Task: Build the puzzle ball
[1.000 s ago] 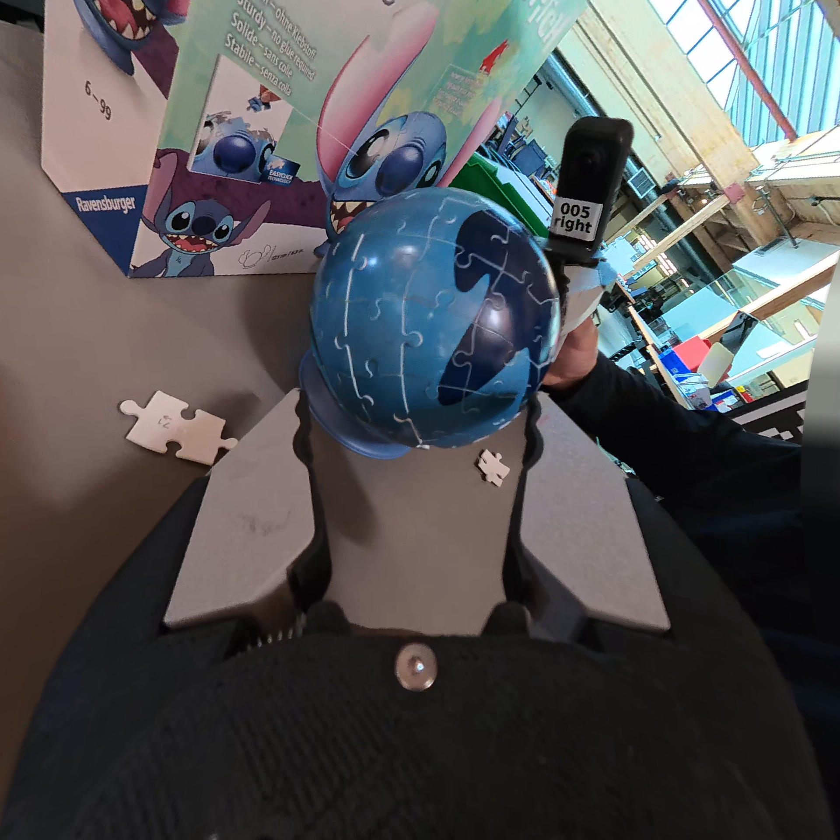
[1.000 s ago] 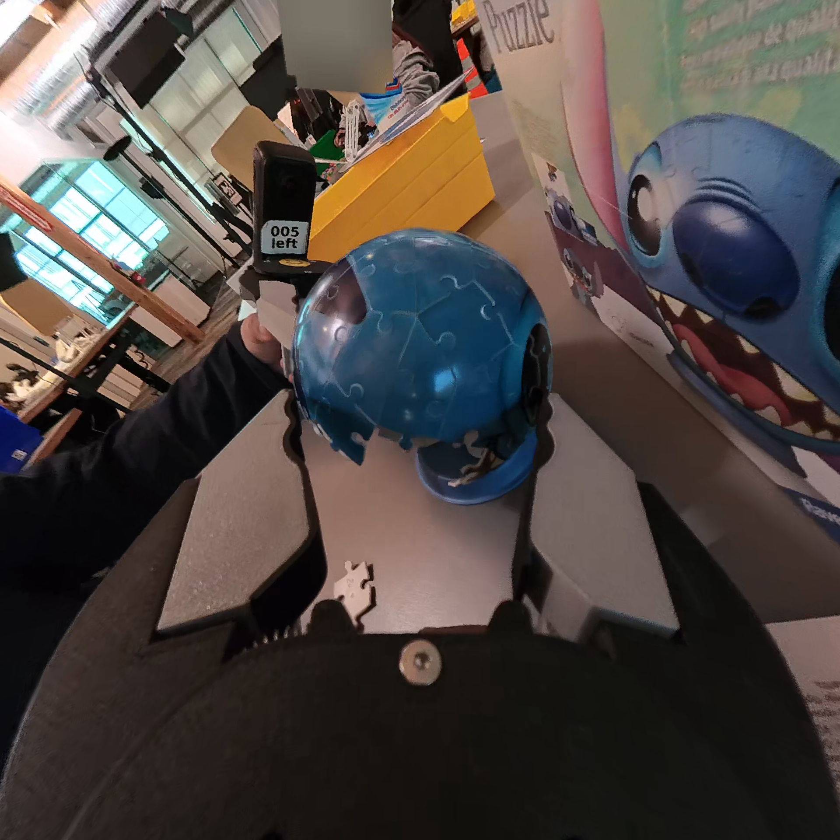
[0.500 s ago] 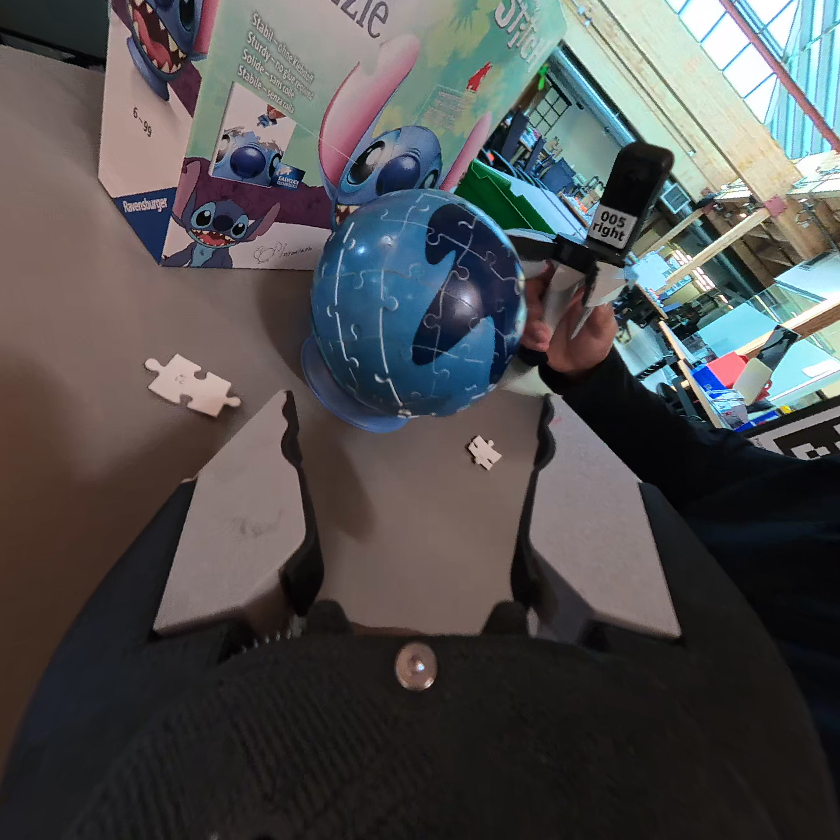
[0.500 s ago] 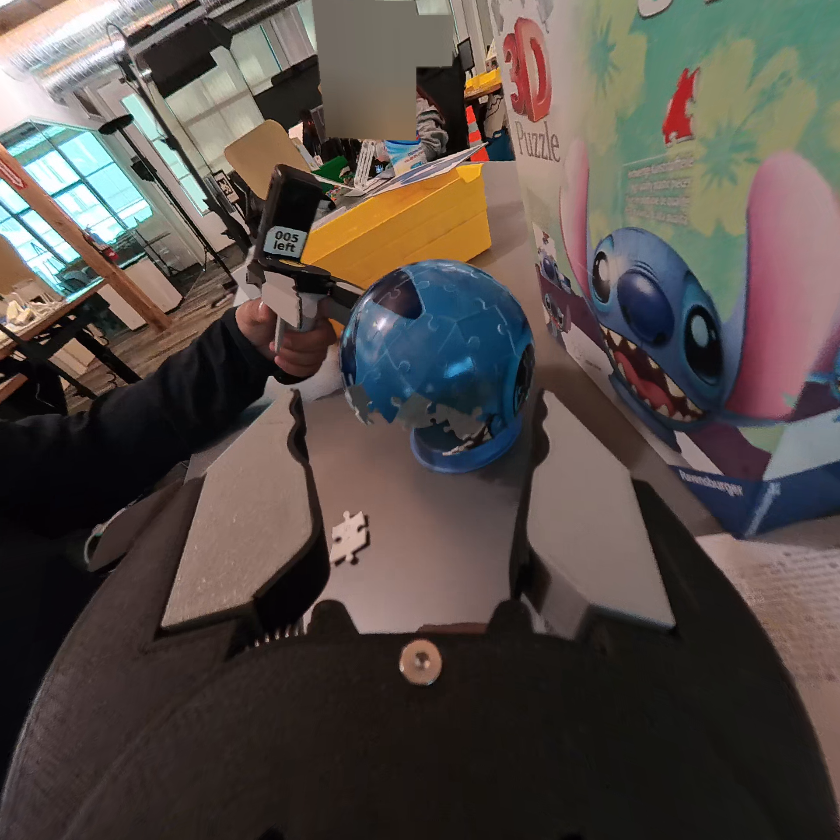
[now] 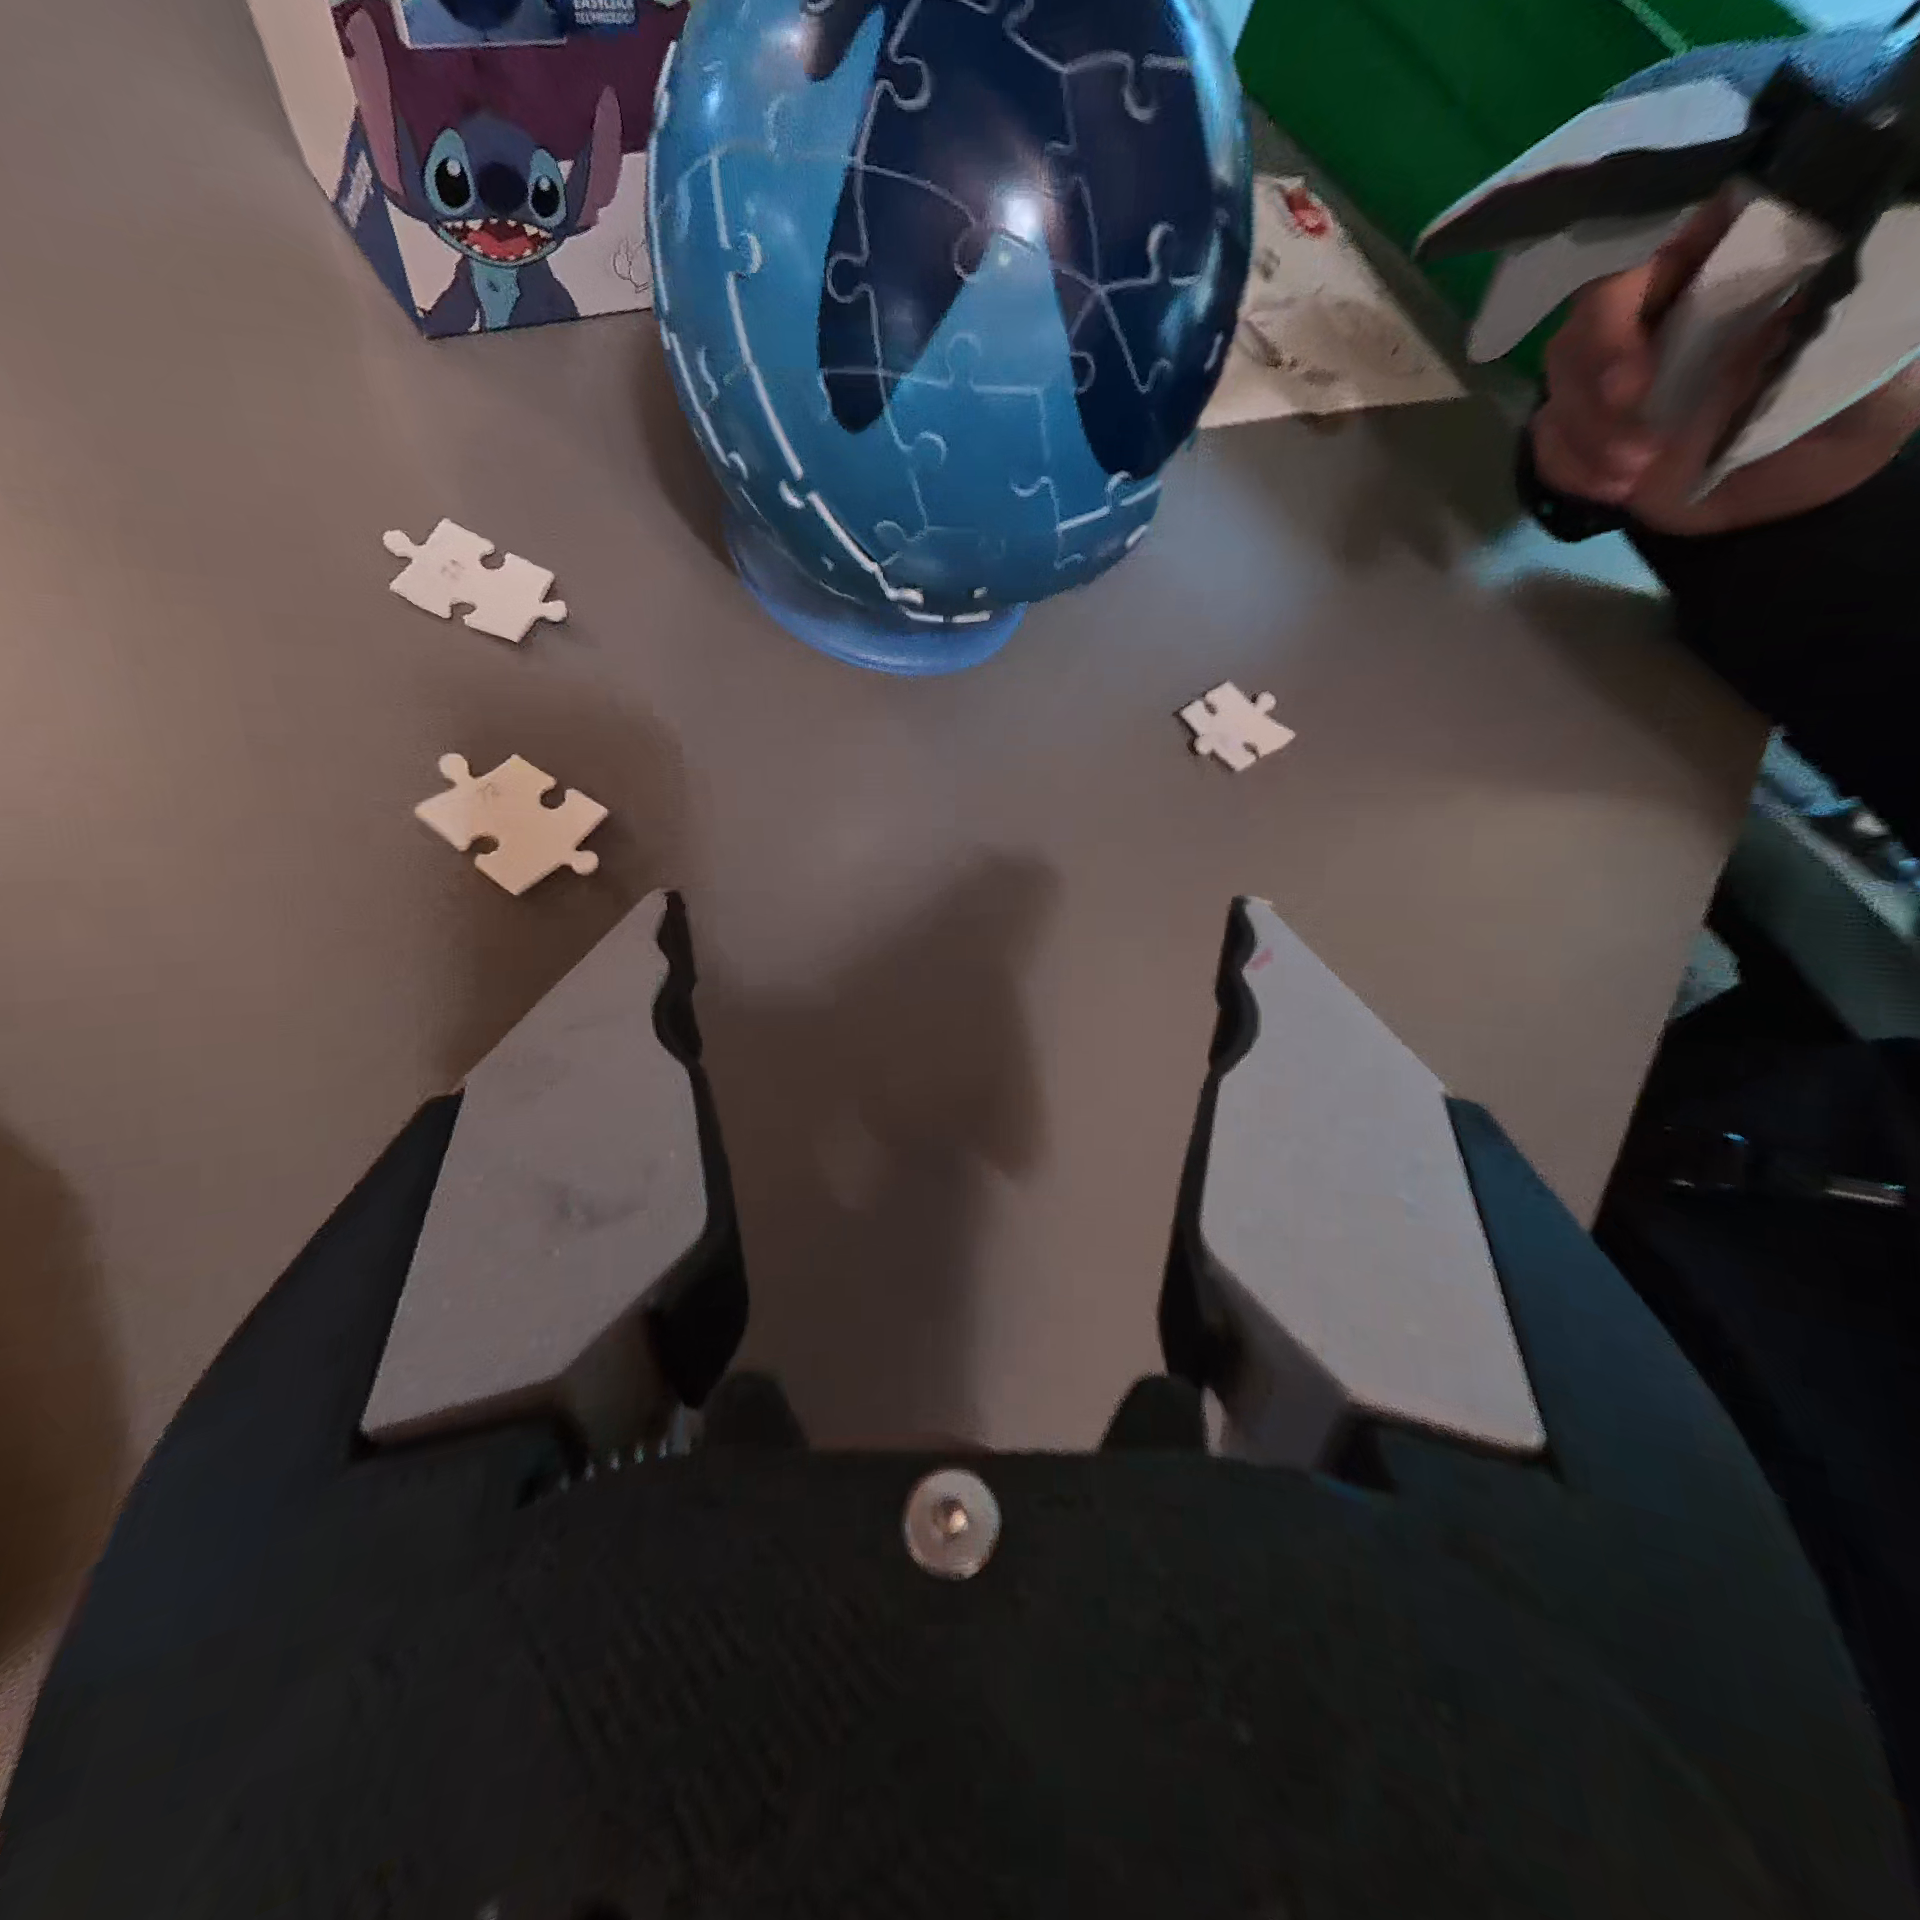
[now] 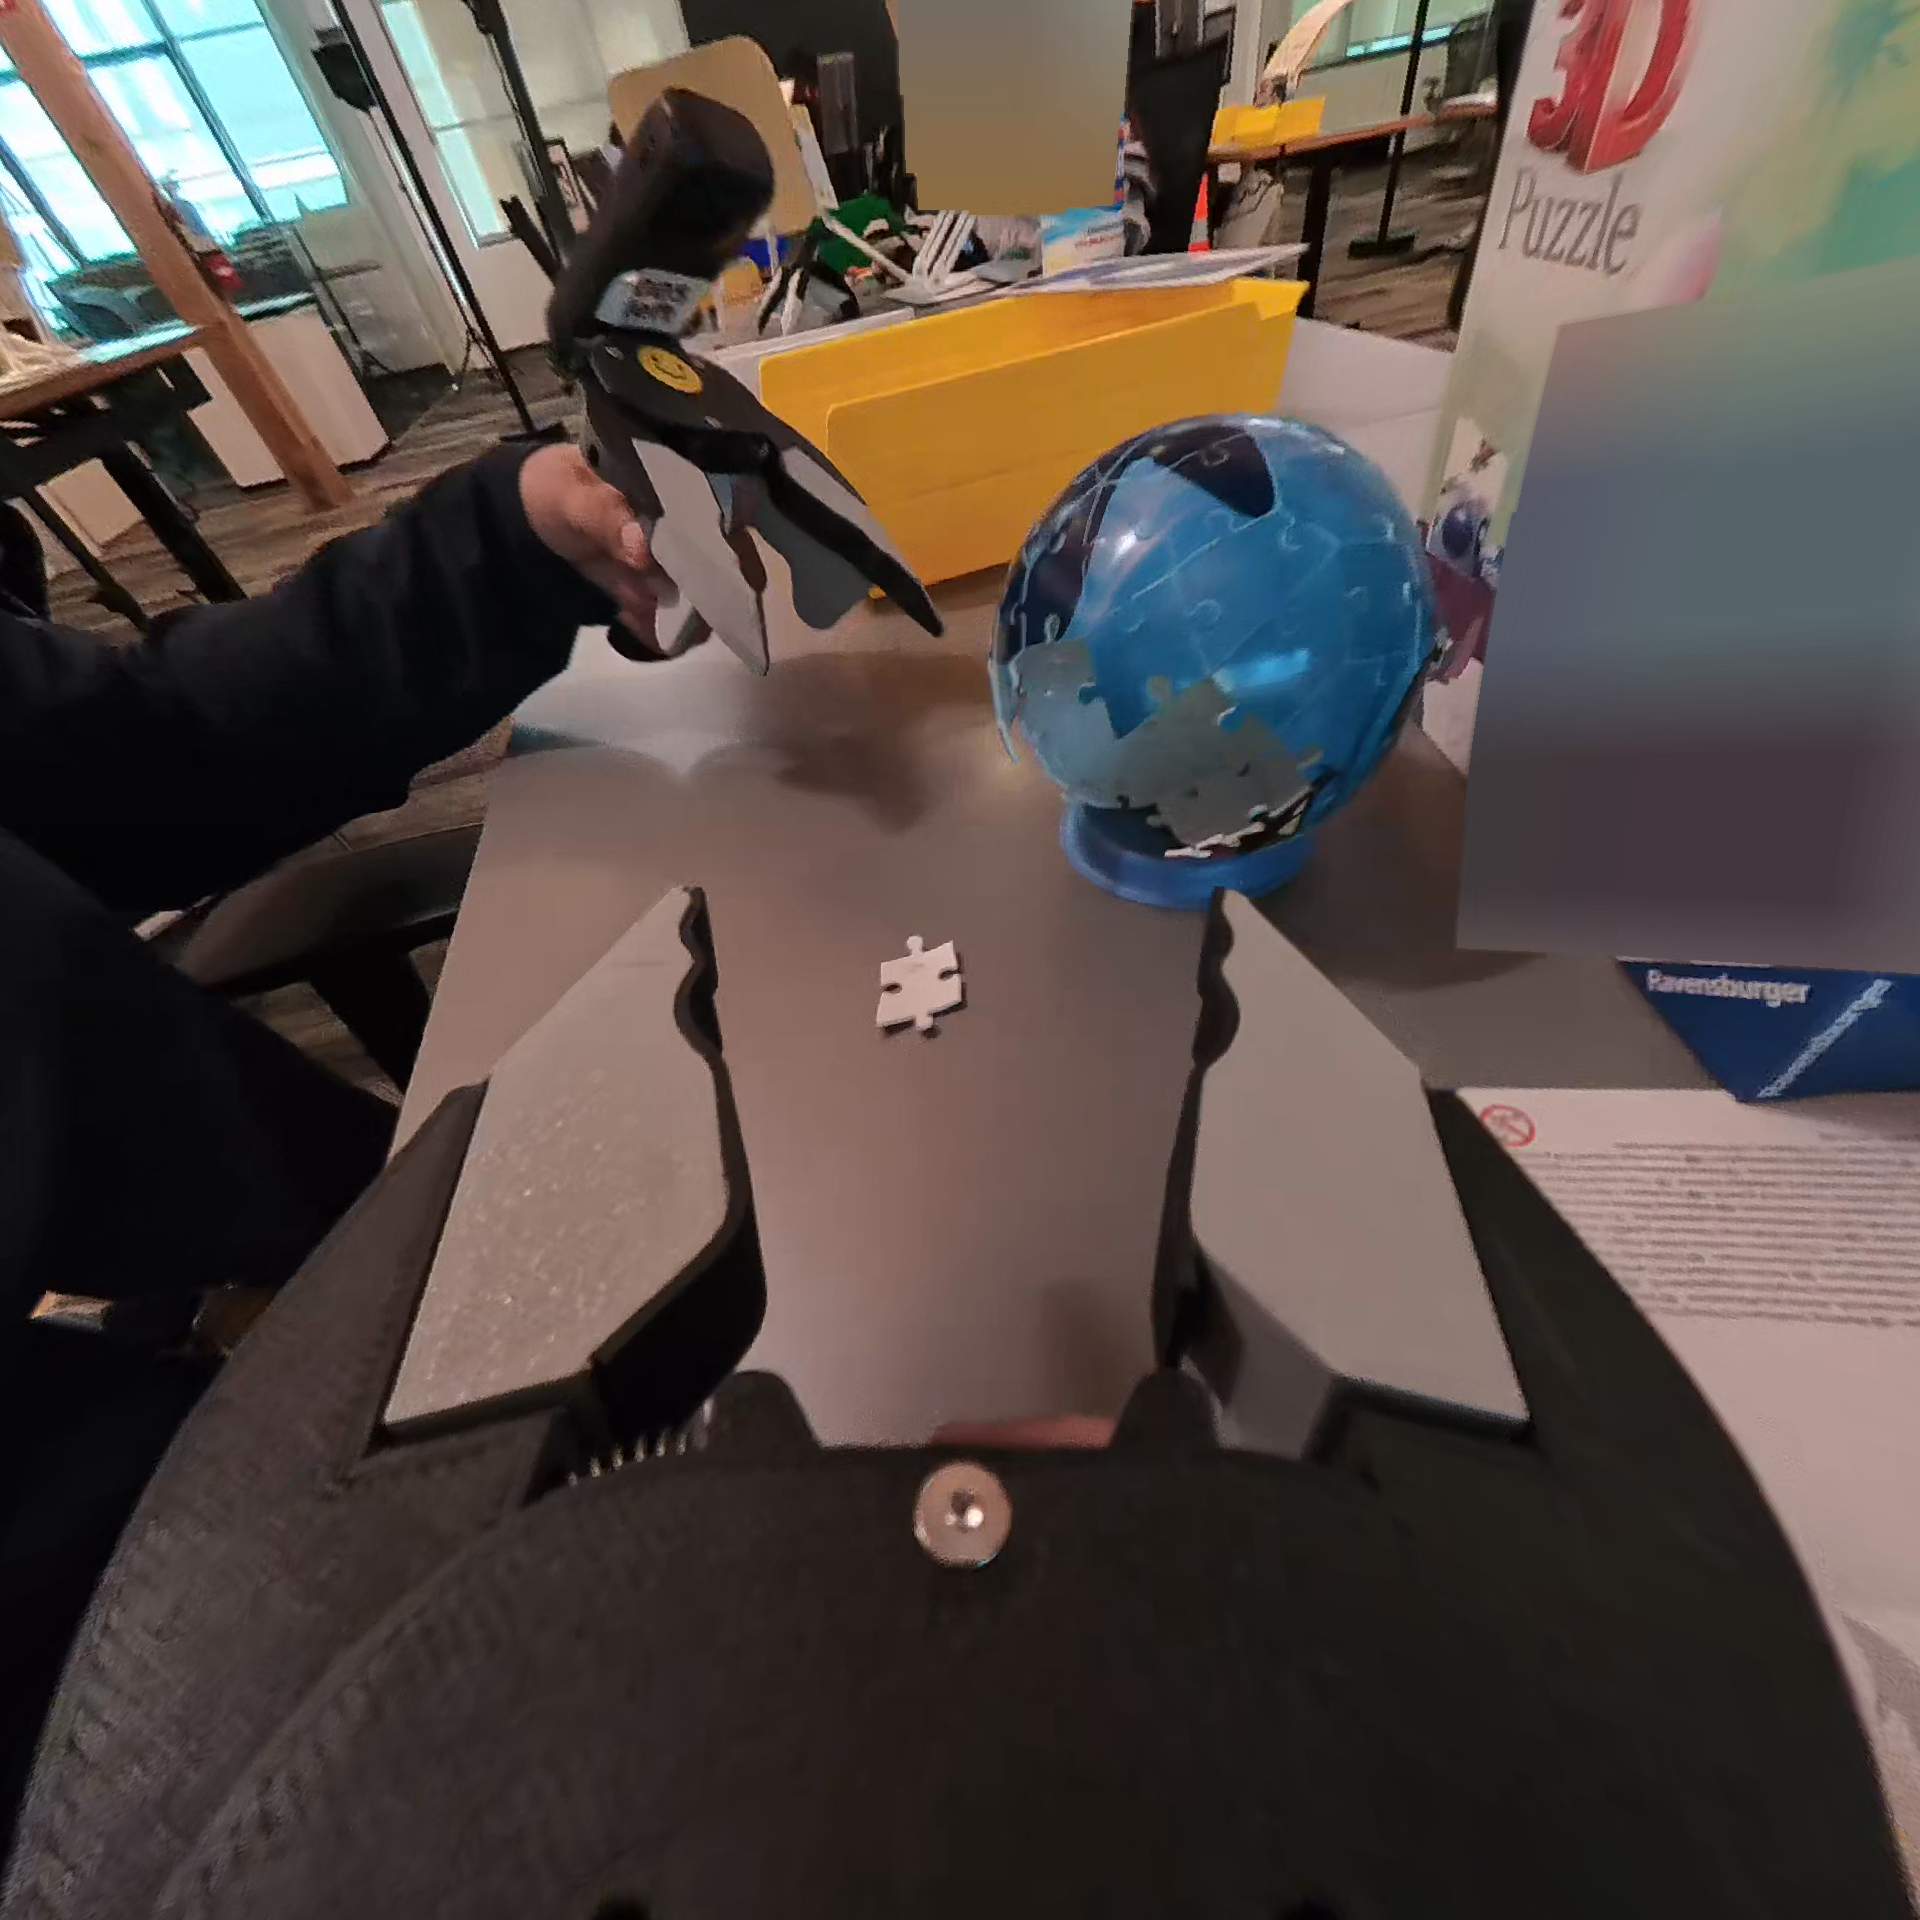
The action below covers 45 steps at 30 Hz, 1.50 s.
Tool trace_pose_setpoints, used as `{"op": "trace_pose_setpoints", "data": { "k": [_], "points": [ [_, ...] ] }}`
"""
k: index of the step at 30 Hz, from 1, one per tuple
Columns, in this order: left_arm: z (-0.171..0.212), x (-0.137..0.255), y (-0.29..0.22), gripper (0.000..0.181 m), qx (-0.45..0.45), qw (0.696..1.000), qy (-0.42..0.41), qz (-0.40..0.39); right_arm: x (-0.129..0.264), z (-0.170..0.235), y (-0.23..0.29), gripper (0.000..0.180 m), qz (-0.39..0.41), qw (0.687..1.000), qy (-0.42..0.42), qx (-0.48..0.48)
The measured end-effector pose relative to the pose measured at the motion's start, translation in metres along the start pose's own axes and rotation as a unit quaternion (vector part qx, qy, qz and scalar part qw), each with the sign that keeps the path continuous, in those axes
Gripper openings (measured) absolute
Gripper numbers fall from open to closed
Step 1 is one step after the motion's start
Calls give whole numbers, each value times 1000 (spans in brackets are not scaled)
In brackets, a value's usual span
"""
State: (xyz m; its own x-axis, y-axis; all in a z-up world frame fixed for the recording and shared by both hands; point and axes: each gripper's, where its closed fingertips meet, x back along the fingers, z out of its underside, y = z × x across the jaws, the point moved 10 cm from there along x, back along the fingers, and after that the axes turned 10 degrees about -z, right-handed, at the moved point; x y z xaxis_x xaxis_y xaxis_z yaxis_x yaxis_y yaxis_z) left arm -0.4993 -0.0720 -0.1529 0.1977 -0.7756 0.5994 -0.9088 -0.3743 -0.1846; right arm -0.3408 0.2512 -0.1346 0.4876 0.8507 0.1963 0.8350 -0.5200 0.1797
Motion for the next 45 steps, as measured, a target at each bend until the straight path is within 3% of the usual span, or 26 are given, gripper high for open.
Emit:
{"op": "trace_pose_setpoints", "data": {
  "k": [4, 7, 10, 13, 19, 26, 34, 38, 45],
  "points": [
    [4, 6, -31, 85, -71, 997, -17, -12, -9, 6, 16, 70, -10, 998, 55, 16],
    [8, -3, -56, 81, -124, 992, -24, -17, -29, 16, 22, 70, 2, 992, 120, 27],
    [8, -20, -74, 78, -156, 988, -17, 5, -53, 26, 20, 57, 6, 983, 183, 27],
    [6, -37, -83, 72, -191, 982, -14, 1, -73, 30, 16, 60, 1, 975, 223, 19],
    [4, -57, -86, 52, -226, 974, 4, 15, -93, 33, 8, 53, 38, 961, 270, 47],
    [3, -80, -90, 40, -251, 967, 29, 10, -96, 33, 6, 24, 27, 962, 268, 37],
    [-4, -70, -78, 34, -171, 984, -20, 42, -95, 31, 6, 23, 58, 966, 249, 40],
    [-7, -66, -74, 25, -129, 990, -50, 34, -94, 26, 12, 23, 59, 972, 220, 63],
    [-8, -65, -67, 20, -45, 994, -52, 89, -91, 19, 23, 23, 90, 966, 201, 133]
  ]
}}
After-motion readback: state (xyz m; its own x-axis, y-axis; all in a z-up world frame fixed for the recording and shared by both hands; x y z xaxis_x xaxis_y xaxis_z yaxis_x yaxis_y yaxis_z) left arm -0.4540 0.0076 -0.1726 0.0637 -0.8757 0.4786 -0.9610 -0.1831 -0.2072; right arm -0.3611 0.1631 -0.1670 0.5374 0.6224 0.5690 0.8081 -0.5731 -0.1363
